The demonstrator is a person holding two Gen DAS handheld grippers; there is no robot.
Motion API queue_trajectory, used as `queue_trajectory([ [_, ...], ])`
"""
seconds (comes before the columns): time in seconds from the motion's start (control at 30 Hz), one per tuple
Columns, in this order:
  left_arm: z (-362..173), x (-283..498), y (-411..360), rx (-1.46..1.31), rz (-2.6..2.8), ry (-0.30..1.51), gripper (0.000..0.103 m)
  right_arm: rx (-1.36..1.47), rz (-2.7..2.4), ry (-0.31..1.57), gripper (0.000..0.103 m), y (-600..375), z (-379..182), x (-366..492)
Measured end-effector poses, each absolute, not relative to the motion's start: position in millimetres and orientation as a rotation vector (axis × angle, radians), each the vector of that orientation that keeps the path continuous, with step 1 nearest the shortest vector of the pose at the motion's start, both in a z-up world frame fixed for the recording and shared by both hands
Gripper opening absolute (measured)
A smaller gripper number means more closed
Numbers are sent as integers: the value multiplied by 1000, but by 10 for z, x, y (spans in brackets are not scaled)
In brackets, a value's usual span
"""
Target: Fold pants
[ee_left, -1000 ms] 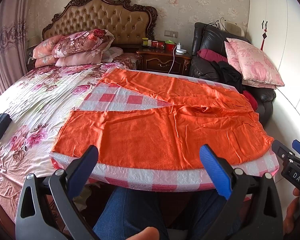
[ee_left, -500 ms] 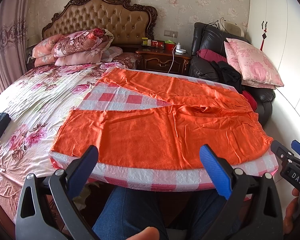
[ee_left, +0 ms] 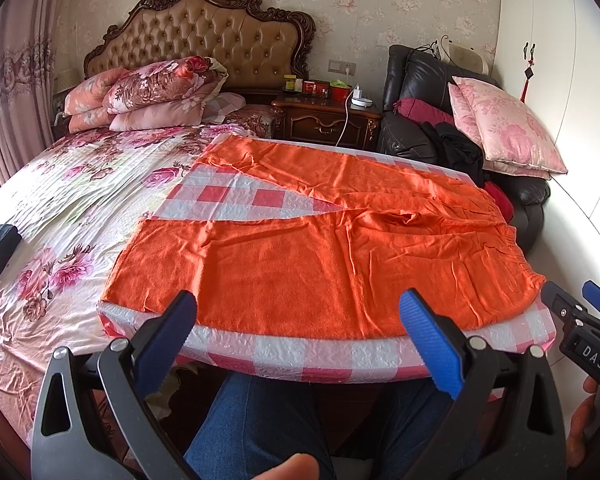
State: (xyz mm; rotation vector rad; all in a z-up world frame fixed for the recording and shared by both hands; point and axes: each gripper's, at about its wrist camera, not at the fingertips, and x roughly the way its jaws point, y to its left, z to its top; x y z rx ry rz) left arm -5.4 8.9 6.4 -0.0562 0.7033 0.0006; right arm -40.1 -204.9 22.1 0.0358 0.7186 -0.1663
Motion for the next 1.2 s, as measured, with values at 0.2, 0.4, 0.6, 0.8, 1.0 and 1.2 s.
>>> queue_trajectory([
  [0.2, 66, -63, 76, -56, -1, 704, 101, 32, -167, 720, 88, -2058, 213, -400],
  [0.4, 67, -71, 71, -58, -2, 707, 101, 30, -170, 726, 88, -2057, 203, -388],
  [0.6, -52, -4, 23, -82, -22, 730, 101, 41, -150, 763, 88, -2101, 83, -312],
  [0.8, -377, 389, 219, -90, -41, 812, 101, 63, -139, 876, 88, -2706, -138, 343],
  [1.0, -756, 892, 473, -154, -64, 891, 101, -75, -184, 1046, 88, -3411, -348, 1684],
  [1.2, -1004, 1144, 823, -175, 36, 947, 100, -272, -162, 1161, 88, -3801, -632, 3255],
])
